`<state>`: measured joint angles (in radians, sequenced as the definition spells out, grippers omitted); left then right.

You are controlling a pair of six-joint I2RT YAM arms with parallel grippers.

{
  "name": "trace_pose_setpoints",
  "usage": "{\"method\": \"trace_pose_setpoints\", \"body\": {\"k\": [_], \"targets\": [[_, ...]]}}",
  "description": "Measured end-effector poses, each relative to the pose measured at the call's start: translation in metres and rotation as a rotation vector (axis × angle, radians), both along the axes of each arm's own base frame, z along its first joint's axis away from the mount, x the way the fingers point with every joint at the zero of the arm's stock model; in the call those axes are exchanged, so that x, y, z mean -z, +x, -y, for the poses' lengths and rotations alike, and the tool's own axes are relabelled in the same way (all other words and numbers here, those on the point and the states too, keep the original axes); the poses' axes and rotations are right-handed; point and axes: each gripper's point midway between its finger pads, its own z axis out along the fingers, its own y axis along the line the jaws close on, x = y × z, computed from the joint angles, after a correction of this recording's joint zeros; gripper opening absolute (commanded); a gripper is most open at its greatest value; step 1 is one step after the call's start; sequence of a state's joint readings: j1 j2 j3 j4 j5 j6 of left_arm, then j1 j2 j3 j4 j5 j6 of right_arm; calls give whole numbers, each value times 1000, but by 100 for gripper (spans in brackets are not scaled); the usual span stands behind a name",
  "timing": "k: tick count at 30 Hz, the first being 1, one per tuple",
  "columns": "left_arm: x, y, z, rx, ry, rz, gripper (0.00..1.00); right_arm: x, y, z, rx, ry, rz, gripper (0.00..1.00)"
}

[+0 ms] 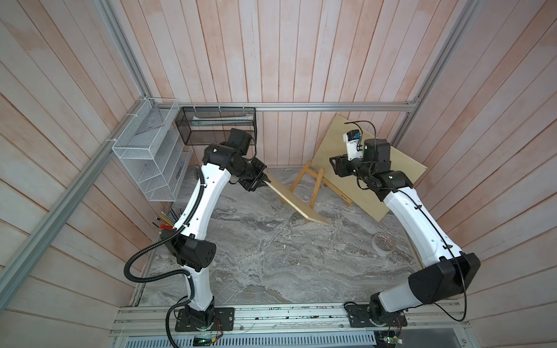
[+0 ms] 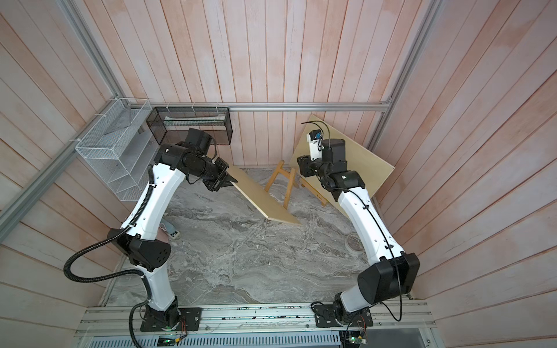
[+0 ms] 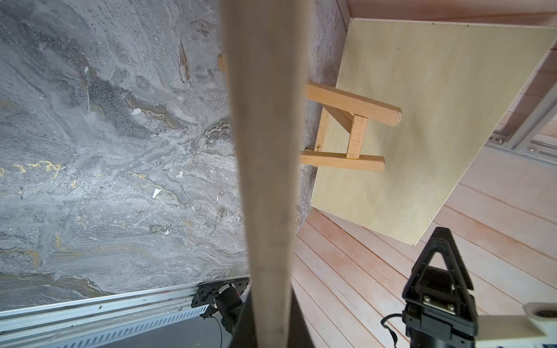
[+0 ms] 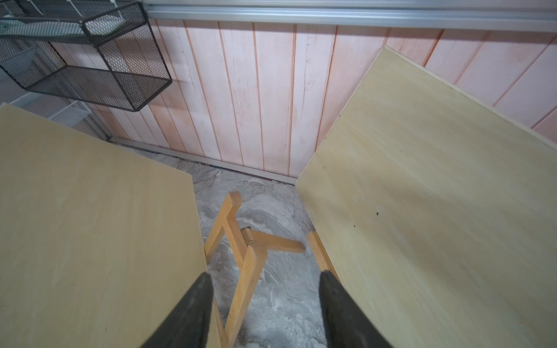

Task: Assemble the easel
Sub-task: Adjust the easel at the center of the board.

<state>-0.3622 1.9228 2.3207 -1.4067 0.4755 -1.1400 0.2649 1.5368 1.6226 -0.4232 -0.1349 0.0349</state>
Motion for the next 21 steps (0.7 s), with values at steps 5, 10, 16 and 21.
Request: {"method": "trace_pose_setpoints", "body": {"k": [5, 10, 16, 21], "targets": [[7, 4, 0, -32, 9, -29, 0, 14, 25, 3, -18, 61, -52, 56], [14, 8, -1, -53, 15, -49, 0, 43, 46, -15, -86, 109, -132, 54], [20, 12, 2, -57, 14, -62, 0, 77, 59, -35, -163, 156, -221, 52], [20, 15, 3, -57, 11, -58, 0, 85, 56, -45, -216, 194, -258, 47]]}}
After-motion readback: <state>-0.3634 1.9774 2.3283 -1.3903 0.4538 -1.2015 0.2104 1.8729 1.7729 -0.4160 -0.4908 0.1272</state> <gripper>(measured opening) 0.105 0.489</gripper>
